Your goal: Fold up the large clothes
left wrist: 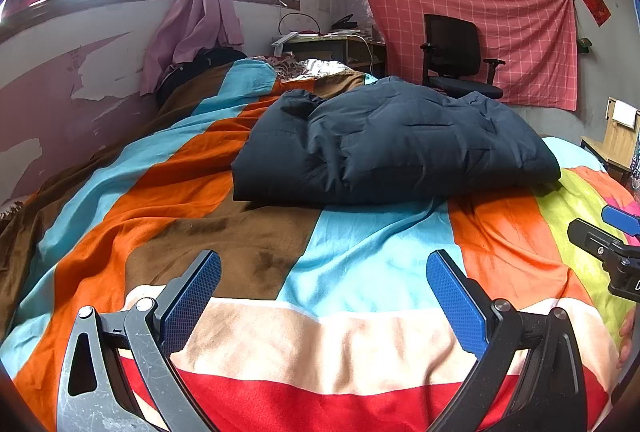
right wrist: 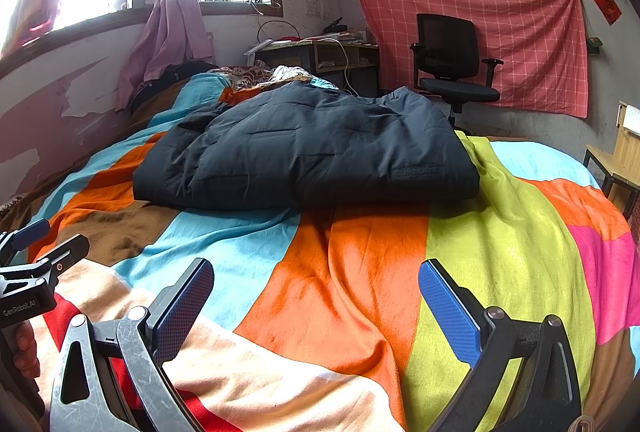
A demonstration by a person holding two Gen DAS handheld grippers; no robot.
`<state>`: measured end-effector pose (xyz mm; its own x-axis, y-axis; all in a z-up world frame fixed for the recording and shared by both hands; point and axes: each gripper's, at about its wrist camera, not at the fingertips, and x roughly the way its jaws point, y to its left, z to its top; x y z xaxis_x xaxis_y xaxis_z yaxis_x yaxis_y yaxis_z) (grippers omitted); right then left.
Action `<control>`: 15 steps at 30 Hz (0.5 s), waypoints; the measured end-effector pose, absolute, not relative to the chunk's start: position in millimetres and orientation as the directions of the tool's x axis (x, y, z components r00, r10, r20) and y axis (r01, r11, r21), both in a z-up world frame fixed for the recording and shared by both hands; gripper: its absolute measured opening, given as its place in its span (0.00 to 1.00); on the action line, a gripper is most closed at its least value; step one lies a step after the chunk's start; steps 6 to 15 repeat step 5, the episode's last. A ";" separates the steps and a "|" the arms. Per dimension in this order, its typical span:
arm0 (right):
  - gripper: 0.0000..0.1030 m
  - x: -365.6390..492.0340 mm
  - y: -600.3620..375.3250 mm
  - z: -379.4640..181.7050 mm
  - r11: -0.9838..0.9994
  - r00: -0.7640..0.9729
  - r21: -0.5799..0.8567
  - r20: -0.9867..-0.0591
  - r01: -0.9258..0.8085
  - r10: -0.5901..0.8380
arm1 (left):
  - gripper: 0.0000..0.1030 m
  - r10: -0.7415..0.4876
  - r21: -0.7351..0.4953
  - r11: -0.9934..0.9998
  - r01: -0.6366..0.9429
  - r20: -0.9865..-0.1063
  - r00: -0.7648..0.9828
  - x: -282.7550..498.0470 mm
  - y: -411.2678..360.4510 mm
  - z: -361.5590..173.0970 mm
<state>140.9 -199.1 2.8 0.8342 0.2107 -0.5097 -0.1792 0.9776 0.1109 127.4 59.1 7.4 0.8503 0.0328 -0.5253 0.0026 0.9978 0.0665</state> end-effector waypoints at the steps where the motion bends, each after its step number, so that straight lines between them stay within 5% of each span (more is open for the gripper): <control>1: 1.00 140.9 -199.0 2.8 0.978 0.834 0.110 -0.510 -0.179 0.210 | 0.98 0.031 0.065 0.998 0.003 -0.524 0.851 127.2 59.2 7.9; 15: 1.00 141.1 -199.1 2.5 0.978 0.834 0.111 -0.510 -0.179 0.210 | 0.98 0.034 0.068 0.998 0.003 -0.527 0.849 127.0 58.8 7.5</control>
